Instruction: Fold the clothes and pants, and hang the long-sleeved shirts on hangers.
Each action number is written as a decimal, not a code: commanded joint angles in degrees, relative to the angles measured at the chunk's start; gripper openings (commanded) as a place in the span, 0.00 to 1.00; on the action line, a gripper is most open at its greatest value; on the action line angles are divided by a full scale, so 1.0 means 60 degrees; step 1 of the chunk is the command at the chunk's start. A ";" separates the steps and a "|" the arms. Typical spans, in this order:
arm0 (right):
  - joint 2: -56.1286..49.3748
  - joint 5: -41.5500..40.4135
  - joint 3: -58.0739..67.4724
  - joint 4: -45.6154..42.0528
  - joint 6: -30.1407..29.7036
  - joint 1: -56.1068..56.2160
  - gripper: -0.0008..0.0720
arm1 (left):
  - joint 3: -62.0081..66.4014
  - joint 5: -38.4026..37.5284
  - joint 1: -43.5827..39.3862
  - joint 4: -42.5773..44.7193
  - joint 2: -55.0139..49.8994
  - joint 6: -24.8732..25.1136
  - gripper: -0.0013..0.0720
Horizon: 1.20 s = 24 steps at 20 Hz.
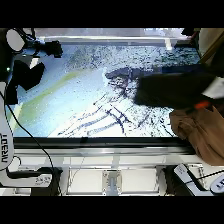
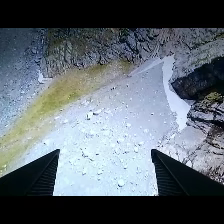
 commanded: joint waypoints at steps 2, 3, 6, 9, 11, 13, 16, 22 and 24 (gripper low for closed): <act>0.0495 0.1730 0.0270 -0.2932 0.0954 -0.3224 0.05 | -0.0004 0.0000 -0.0007 0.0000 0.0004 0.0007 0.92; 0.0670 0.1749 0.0007 -0.4062 0.1242 -0.3235 0.05 | -0.0004 -0.0004 -0.0004 0.0004 0.0004 0.0007 0.92; 0.1016 0.1818 -0.0849 -0.6502 0.2091 -0.3253 0.05 | -0.0004 -0.0004 -0.0007 -0.0015 0.0004 0.0004 0.92; 0.0994 0.1851 -0.1490 -0.6583 0.2346 -0.3249 0.35 | -0.0004 0.0000 -0.0007 -0.0073 0.0004 0.0004 0.92; 0.0998 0.1891 -0.1308 -0.6623 0.2758 -0.3253 0.87 | -0.0004 -0.0004 -0.0007 -0.0073 0.0004 0.0004 0.92; 0.0998 0.1840 -0.0339 -0.6313 0.3453 -0.3249 0.87 | -0.0004 -0.0004 -0.0007 -0.0073 0.0004 0.0004 0.92; 0.1005 0.0940 0.1596 -0.3847 0.3850 -0.3242 0.87 | -0.0004 0.0000 -0.0007 -0.0076 0.0004 0.0004 0.92; 0.1013 0.1734 0.2182 0.3151 0.0131 0.0433 0.71 | -0.0007 -0.0106 -0.0007 -0.0073 -0.0026 0.0004 0.92; 0.1002 0.1792 0.2182 0.1395 0.0135 0.2772 0.71 | -0.0007 -0.0106 -0.0007 -0.0069 -0.0047 0.0004 0.92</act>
